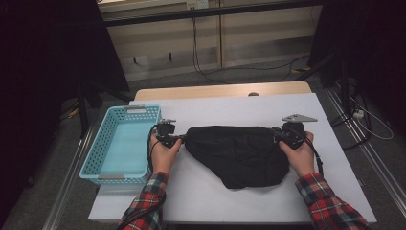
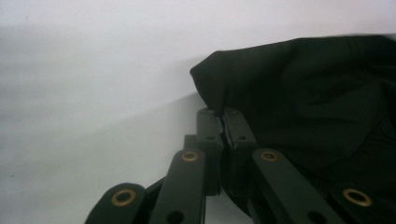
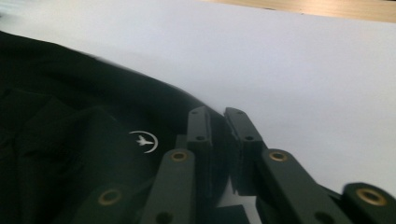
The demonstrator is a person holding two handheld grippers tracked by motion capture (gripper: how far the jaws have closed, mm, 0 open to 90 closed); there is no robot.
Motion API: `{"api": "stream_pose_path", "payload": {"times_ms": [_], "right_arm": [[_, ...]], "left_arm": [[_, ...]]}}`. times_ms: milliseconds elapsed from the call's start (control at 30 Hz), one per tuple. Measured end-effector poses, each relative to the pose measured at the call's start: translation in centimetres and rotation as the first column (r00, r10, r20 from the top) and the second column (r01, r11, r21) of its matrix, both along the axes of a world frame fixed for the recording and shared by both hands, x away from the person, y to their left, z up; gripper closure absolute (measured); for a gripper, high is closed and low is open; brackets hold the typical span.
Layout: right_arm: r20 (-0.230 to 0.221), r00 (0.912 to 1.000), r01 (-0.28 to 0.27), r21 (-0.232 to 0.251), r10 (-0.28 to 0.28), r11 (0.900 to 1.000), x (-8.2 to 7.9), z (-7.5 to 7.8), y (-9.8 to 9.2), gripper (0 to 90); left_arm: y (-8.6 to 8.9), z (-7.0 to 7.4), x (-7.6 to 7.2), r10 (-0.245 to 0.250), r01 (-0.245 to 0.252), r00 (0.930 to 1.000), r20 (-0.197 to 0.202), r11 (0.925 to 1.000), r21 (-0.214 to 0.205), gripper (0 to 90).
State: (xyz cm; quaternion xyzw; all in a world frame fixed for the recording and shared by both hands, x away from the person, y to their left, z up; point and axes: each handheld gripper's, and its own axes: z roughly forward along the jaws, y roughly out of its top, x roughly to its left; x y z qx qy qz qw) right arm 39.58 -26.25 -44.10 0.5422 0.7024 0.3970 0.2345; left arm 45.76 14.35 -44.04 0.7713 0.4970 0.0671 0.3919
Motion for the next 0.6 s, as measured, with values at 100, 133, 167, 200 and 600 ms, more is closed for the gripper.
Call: {"api": "stream_pose_path", "payload": {"times_ms": [100,133,167,200,600], "right_arm": [[0.012,0.9999,0.011,-0.024,-0.010,0.9996,0.0,0.1,0.2,69.1],[0.006,0.9999,0.016,-0.019,-0.016,0.9997,0.1,0.0,0.2,66.5],[-0.012,0.9998,0.015,-0.017,-0.016,0.9997,0.2,-0.1,0.1,65.4],[-0.028,0.9993,0.023,-0.014,-0.023,0.9996,0.3,-0.2,0.1,63.3],[-0.135,0.9908,-0.006,-0.030,0.002,0.9995,0.4,-1.8,0.9,70.9]], "left_arm": [[-0.1,0.0,0.0,0.002,-0.002,1.0000,0.000,1.0000,-0.003,86.7],[-0.1,-0.1,0.0,0.000,0.000,1.0000,0.001,1.0000,-0.002,86.7],[-0.1,-0.1,0.0,-0.001,0.001,1.0000,0.000,1.0000,0.000,86.7],[-0.1,-0.1,0.0,-0.001,0.001,1.0000,0.000,1.0000,-0.001,86.7],[0.1,0.2,-0.2,-0.006,0.006,1.0000,0.003,1.0000,-0.007,86.7]]}}
